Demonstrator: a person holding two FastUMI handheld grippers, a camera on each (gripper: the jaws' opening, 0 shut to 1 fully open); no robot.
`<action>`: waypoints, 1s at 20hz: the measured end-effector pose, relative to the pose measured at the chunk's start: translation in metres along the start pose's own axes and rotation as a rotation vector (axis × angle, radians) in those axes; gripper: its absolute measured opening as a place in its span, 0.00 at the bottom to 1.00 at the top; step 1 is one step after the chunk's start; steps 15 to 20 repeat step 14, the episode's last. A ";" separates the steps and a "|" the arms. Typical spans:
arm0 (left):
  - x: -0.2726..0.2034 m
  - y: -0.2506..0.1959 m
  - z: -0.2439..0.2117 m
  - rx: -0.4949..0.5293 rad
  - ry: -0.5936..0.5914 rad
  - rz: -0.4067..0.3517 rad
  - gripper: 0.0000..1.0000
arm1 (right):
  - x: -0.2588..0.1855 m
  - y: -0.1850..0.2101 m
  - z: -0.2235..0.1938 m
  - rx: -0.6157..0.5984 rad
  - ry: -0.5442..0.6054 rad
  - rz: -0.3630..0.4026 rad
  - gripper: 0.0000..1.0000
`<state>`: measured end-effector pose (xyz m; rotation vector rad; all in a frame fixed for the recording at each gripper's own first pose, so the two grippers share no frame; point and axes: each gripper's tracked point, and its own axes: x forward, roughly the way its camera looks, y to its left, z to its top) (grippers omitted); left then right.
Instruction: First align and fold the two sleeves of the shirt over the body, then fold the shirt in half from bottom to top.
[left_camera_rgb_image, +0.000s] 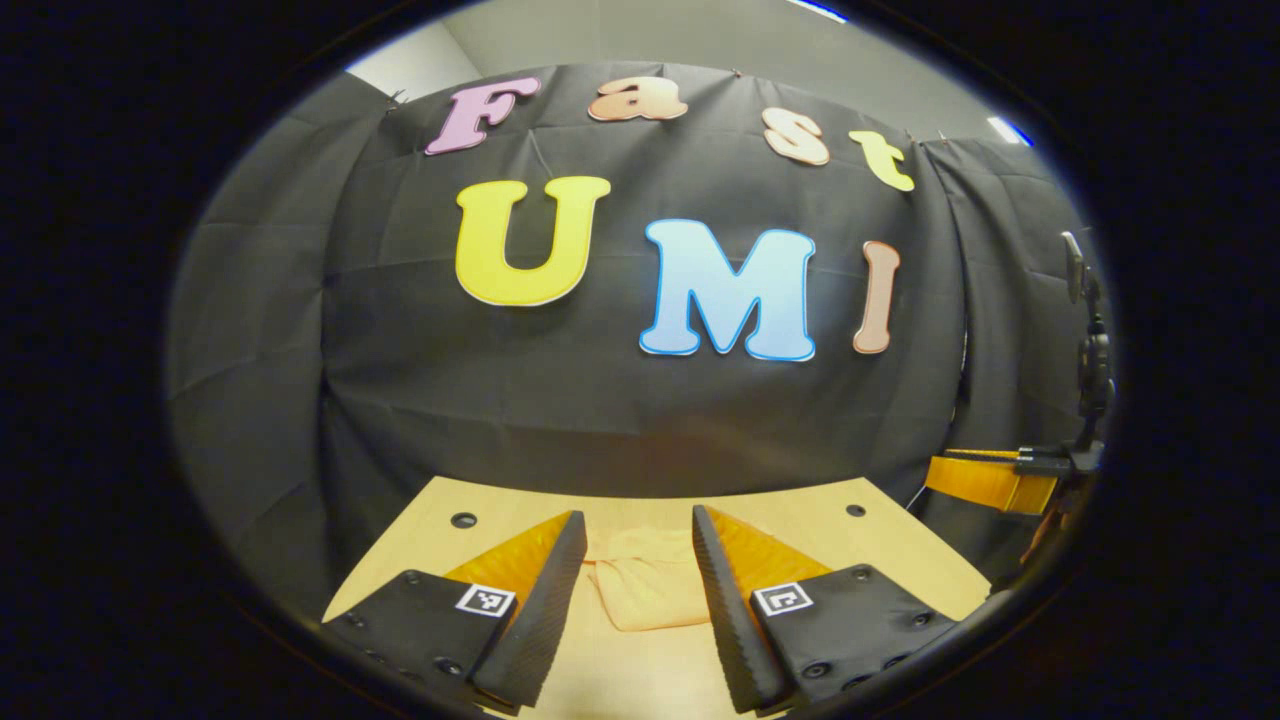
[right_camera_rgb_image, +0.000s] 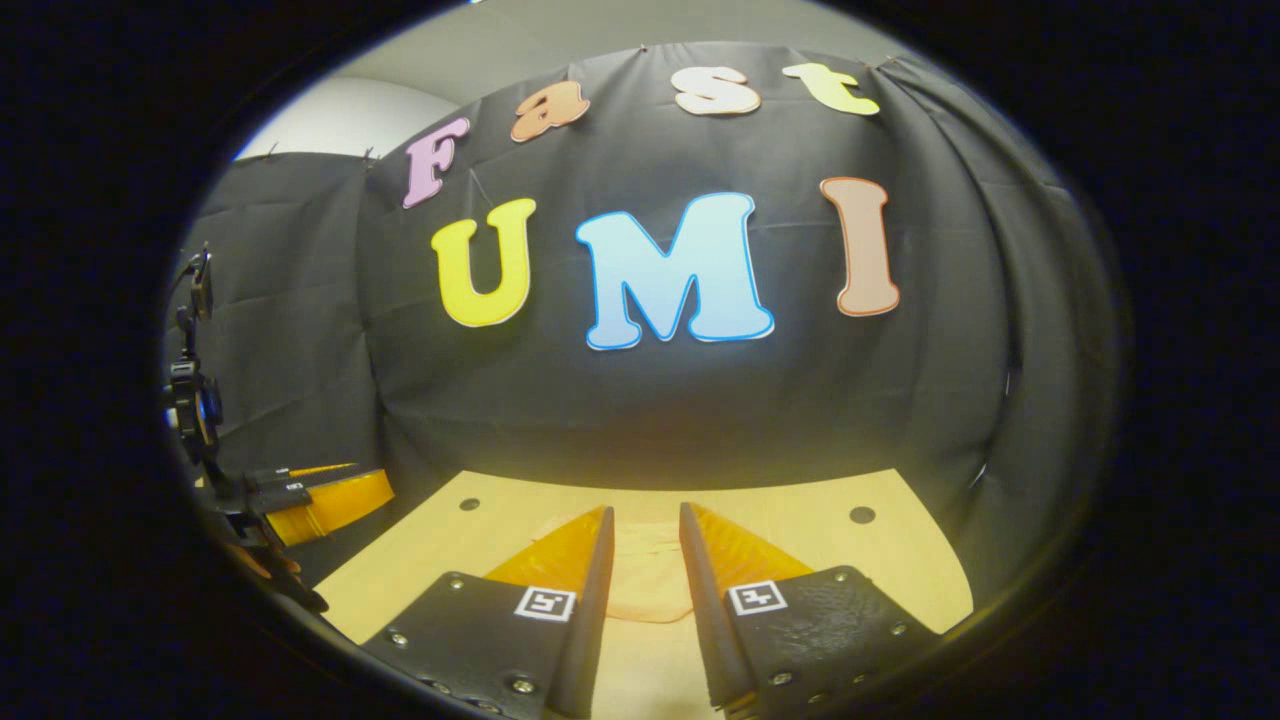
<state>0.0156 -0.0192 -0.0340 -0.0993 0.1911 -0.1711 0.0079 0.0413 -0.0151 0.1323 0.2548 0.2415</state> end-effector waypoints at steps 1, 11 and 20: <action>-0.001 -0.001 0.002 0.009 -0.006 -0.006 0.67 | -0.002 0.000 0.001 -0.001 -0.006 -0.006 0.42; 0.019 -0.082 0.018 0.115 -0.047 -0.164 0.67 | -0.032 -0.052 0.024 0.008 -0.110 -0.112 0.41; 0.015 -0.154 0.031 0.108 -0.086 -0.183 0.67 | -0.049 -0.097 0.030 -0.010 -0.143 -0.125 0.42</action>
